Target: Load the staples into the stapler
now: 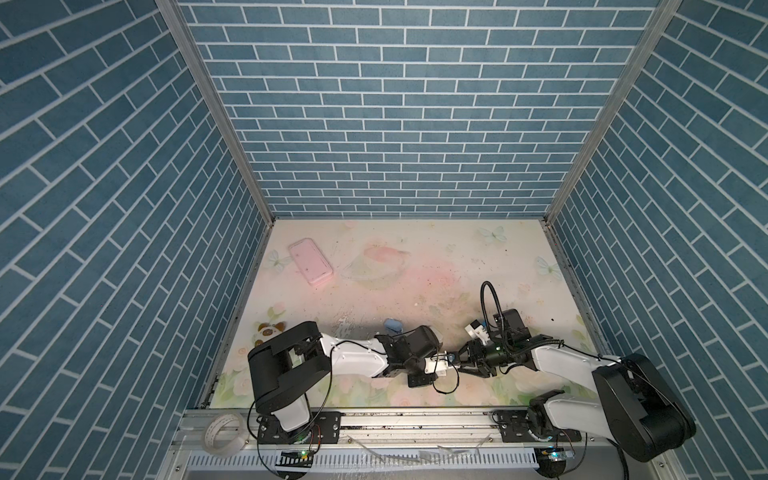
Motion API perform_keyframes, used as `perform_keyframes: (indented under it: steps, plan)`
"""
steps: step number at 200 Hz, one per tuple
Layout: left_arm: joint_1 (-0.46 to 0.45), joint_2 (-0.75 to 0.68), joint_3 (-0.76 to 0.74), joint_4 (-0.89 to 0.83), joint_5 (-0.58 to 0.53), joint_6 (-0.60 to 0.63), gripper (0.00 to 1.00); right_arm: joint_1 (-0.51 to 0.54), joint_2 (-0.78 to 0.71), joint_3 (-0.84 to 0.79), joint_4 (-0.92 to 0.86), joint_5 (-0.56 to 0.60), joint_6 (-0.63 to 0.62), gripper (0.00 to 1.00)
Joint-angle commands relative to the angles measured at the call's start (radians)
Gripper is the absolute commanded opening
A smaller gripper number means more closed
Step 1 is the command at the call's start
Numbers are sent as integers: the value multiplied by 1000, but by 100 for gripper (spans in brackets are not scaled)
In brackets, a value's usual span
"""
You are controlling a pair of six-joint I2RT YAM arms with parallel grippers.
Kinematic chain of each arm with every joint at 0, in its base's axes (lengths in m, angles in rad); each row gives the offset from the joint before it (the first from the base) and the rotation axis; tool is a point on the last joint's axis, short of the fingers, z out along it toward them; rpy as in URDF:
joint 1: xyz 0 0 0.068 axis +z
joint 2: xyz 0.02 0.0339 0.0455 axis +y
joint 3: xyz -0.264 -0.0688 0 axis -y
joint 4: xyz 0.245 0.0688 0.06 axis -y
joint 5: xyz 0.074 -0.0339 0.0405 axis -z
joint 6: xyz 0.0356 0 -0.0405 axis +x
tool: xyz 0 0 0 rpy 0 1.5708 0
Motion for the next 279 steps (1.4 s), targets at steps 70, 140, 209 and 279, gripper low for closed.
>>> perform_keyframes:
  steps: [70,140,209,279]
  plan:
    - [2,57,1,-44,8,3,36,75,99,9,204,-5,96,51]
    - [2,79,10,-53,14,3,37,112,119,4,238,1,102,49]
    - [2,92,14,-56,13,4,36,125,114,-28,307,-10,135,49]
    - [2,95,15,-59,13,3,36,126,34,-38,198,1,115,49]
